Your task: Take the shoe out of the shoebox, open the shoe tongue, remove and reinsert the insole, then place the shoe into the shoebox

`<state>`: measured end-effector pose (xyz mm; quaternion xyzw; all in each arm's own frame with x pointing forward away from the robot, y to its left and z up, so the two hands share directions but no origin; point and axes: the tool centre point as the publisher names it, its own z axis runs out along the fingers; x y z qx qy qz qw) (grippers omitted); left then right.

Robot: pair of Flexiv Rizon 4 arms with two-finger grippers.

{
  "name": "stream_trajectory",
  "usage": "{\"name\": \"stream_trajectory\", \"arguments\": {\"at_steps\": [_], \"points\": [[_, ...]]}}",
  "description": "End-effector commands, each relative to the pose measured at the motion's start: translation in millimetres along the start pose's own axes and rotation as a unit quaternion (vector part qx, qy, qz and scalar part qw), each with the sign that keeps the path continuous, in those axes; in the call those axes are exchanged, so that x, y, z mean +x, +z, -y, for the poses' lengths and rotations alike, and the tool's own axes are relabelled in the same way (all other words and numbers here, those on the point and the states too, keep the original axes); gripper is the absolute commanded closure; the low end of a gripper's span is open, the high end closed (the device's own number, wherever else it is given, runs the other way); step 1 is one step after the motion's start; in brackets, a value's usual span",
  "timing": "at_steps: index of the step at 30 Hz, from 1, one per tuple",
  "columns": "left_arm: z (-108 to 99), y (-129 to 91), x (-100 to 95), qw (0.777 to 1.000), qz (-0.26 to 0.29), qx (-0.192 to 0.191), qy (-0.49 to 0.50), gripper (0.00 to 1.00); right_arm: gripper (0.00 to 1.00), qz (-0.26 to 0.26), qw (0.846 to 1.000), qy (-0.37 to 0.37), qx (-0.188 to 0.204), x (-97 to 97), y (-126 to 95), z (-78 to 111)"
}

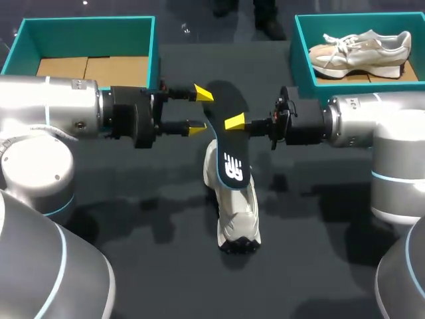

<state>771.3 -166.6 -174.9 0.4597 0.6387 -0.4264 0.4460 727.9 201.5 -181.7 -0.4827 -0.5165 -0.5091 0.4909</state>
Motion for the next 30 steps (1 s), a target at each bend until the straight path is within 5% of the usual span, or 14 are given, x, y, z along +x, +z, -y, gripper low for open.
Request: {"name": "stream_trajectory", "arguments": {"at_steps": [1,7,30], "points": [[-3,14,1.0,1.0,0.001,0.001,-0.002,0.37,1.0,-0.006,1.0,0.0,-0.002,-2.1,4,1.3],[-1,23,5.6,1.0,0.011,0.002,-0.003,0.51,1.0,-0.014,1.0,0.002,0.001,-3.2,7,0.9],[3,40,15.5,0.999,0.036,0.005,0.011,0.74,1.0,-0.019,1.0,0.012,0.008,-5.1,11,-0.6]]}}
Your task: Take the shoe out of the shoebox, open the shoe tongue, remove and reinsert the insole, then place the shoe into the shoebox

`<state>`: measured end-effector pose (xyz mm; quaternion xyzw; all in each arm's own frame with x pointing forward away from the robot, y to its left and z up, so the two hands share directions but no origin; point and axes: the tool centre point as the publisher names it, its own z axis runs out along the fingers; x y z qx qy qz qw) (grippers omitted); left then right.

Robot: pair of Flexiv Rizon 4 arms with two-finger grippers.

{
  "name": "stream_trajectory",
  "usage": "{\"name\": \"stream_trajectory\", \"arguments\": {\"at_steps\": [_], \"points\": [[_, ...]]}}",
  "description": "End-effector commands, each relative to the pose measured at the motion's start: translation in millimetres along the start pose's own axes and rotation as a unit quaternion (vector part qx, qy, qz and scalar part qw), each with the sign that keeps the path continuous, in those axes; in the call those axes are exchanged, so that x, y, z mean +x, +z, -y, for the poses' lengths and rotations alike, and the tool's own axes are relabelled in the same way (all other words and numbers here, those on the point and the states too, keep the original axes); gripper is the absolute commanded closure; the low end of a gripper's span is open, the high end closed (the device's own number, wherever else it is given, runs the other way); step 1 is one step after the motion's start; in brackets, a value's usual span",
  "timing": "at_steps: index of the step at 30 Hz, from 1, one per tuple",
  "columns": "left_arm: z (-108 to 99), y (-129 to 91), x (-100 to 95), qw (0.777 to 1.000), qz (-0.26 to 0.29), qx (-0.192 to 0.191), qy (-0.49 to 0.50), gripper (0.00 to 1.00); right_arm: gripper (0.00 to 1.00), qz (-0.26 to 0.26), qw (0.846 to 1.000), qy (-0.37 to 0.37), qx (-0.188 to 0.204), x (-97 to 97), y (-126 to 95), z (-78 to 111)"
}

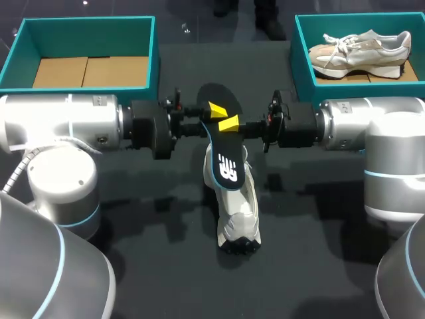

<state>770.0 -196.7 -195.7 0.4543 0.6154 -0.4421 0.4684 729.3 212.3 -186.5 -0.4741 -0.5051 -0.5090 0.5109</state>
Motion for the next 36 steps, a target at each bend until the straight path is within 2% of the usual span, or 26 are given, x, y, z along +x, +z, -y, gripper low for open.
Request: {"name": "stream_trajectory", "arguments": {"at_steps": [1,6,11,14,16,22,23,24,25,34,36], "points": [[-2,7,2.6,1.0,0.002,-0.004,0.001,0.76,1.0,0.001,1.0,0.001,0.001,-0.4,0,0.5],[-3,9,4.9,1.0,0.002,-0.008,0.001,0.79,1.0,0.001,1.0,0.003,0.002,-1.0,0,-0.1],[-4,12,6.6,1.0,0.001,-0.01,0.001,0.78,1.0,0.001,1.0,0.007,0.004,-2.5,-1,-1.1],[-5,13,7.3,1.0,0.001,-0.013,0.003,0.85,1.0,0.001,1.0,0.01,0.005,-3.2,-1,-1.3],[-5,13,7.5,1.0,0.002,-0.015,0.003,1.0,1.0,0.001,1.0,0.011,0.005,-4.0,-1,-1.0],[-5,13,8.0,1.0,0.008,-0.015,0.004,1.0,1.0,-0.004,1.0,0.015,0.006,-6.8,-2,-0.5],[-5,13,8.0,1.0,0.009,-0.015,0.004,1.0,0.65,-0.005,1.0,0.012,0.006,-7.2,-2,-0.2],[-5,12,7.8,1.0,0.01,-0.015,0.004,1.0,0.16,-0.005,1.0,0.009,0.007,-7.4,-3,0.4],[-5,10,7.4,1.0,0.011,-0.015,0.003,1.0,0.0,-0.005,1.0,0.004,0.007,-7.3,-6,1.5],[2,-15,6.2,1.0,0.008,-0.019,-0.005,1.0,0.0,0.038,0.997,-0.065,0.022,-4.1,-39,16.8],[6,-22,6.1,1.0,0.007,-0.017,-0.01,1.0,0.0,0.065,0.992,-0.099,0.045,-4.3,-48,19.8]]}}
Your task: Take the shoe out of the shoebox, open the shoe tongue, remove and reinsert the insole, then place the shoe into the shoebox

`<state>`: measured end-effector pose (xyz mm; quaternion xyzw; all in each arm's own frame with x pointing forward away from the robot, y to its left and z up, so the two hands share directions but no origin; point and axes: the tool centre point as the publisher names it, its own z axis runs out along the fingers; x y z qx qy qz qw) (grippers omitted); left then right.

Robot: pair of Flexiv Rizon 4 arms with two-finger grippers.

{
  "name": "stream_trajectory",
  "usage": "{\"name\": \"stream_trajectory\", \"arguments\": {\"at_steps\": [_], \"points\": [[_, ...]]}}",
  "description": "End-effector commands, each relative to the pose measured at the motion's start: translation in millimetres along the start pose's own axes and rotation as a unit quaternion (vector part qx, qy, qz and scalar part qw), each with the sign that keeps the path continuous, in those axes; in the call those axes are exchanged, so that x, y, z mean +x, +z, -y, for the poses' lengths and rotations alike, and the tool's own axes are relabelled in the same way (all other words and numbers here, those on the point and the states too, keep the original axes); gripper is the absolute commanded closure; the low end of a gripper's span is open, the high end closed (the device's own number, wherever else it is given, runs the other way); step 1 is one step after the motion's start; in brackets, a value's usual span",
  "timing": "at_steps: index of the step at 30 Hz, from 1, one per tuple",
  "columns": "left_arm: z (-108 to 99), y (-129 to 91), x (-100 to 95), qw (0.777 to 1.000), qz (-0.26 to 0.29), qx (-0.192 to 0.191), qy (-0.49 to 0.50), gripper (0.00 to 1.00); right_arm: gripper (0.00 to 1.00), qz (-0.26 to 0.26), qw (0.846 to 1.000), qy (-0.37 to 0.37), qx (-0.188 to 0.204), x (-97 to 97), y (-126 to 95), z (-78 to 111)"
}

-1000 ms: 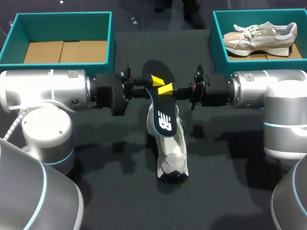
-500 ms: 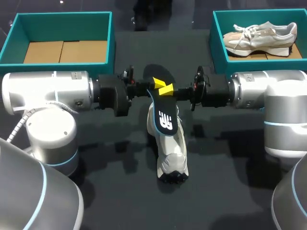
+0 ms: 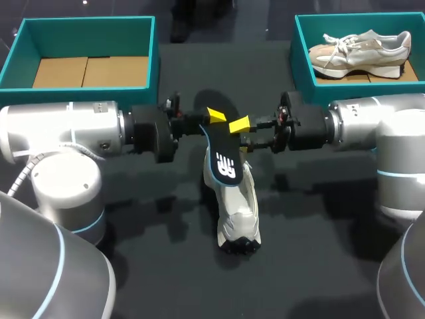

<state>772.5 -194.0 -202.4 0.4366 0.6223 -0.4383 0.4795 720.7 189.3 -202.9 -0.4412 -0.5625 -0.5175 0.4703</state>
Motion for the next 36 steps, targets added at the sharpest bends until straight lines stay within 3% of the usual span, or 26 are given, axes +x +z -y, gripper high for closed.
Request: {"name": "stream_trajectory", "arguments": {"at_steps": [1,4,15,17,19,22,25,26,36], "points": [[11,-24,-1.1,1.0,-0.001,0.004,-0.005,1.0,0.0,0.038,0.998,-0.044,0.031,10.5,-27,10.4],[17,-32,-2.4,1.0,0.0,0.009,-0.012,1.0,0.0,0.044,0.996,-0.07,0.043,5.8,-42,16.2],[35,-61,-7.3,1.0,-0.005,0.006,-0.006,1.0,0.0,0.044,0.996,-0.07,0.043,5.8,-42,16.2],[39,-64,-8.3,1.0,-0.01,0.01,-0.006,1.0,0.0,0.063,0.982,-0.148,0.096,6.3,-49,22.4],[43,-67,-9.6,1.0,-0.018,0.015,-0.016,1.0,0.0,0.101,0.975,-0.173,0.091,2.9,-58,29.0],[50,-72,-11.6,0.999,-0.029,0.024,-0.033,1.0,0.0,0.134,0.956,-0.231,0.117,-2.3,-67,36.4],[57,-75,-13.5,0.996,-0.052,0.037,-0.064,1.0,0.0,0.172,0.937,-0.255,0.168,-12.4,-72,39.3],[61,-76,-14.0,0.995,-0.063,0.047,-0.061,1.0,0.0,0.185,0.934,-0.237,0.193,-17.5,-73,40.0],[61,-76,-14.0,0.995,-0.063,0.047,-0.061,1.0,0.0,0.185,0.934,-0.237,0.193,-17.5,-73,40.0]]}}
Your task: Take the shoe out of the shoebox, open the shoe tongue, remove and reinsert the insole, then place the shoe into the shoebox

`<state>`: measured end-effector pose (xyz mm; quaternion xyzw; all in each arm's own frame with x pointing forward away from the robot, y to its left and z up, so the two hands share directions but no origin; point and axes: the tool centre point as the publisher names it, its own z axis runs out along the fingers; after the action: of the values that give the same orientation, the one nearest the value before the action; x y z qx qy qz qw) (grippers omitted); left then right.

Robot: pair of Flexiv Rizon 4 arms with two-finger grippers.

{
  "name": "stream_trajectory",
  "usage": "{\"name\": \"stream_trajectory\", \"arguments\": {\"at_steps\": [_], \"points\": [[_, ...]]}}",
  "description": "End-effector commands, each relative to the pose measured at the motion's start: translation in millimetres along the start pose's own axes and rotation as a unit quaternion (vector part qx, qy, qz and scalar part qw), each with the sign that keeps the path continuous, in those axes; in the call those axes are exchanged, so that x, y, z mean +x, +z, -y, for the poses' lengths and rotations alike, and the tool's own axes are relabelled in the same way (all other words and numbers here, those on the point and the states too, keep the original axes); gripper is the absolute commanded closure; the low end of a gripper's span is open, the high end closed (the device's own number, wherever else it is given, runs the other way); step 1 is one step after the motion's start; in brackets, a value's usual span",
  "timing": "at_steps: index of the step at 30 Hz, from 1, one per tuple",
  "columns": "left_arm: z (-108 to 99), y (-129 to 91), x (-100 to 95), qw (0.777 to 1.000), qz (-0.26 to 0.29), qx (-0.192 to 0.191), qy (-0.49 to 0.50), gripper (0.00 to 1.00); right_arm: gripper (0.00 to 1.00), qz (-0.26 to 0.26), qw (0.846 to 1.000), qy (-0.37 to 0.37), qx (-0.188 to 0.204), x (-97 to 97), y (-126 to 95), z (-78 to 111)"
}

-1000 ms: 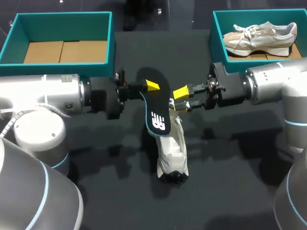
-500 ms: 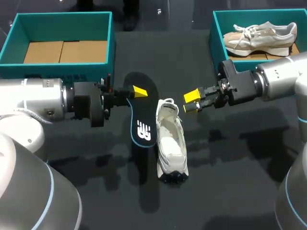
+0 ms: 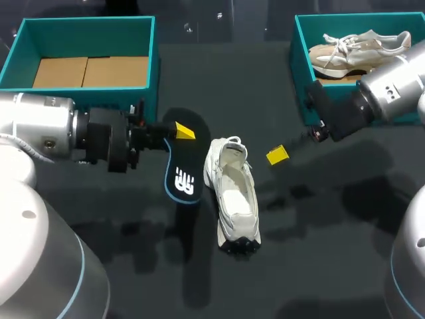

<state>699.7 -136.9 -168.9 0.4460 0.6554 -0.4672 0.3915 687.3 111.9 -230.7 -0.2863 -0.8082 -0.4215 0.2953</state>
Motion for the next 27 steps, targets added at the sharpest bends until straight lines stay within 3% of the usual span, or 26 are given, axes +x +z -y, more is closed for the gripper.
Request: {"name": "stream_trajectory", "arguments": {"at_steps": [1,4,15,20,21,27], "points": [[0,-1,0.3,1.0,-0.001,0.0,0.001,1.0,0.0,0.005,1.0,0.001,0.018,2.8,-2,-5.4],[0,-1,0.3,1.0,-0.001,0.0,0.001,1.0,0.0,0.005,1.0,0.001,0.018,2.8,-2,-5.4],[63,10,1.4,0.998,-0.035,-0.01,-0.054,1.0,0.0,0.084,0.983,-0.144,0.074,-0.3,-25,55.2],[87,16,12.4,0.991,-0.063,0.022,-0.12,1.0,0.0,0.132,0.97,-0.176,0.104,2.1,-23,73.2],[92,16,16.1,0.991,-0.065,0.024,-0.115,1.0,0.0,0.142,0.97,-0.158,0.12,-0.4,-20,75.4],[92,16,16.1,0.991,-0.065,0.024,-0.115,1.0,0.0,0.142,0.97,-0.158,0.12,-0.4,-20,75.4]]}}
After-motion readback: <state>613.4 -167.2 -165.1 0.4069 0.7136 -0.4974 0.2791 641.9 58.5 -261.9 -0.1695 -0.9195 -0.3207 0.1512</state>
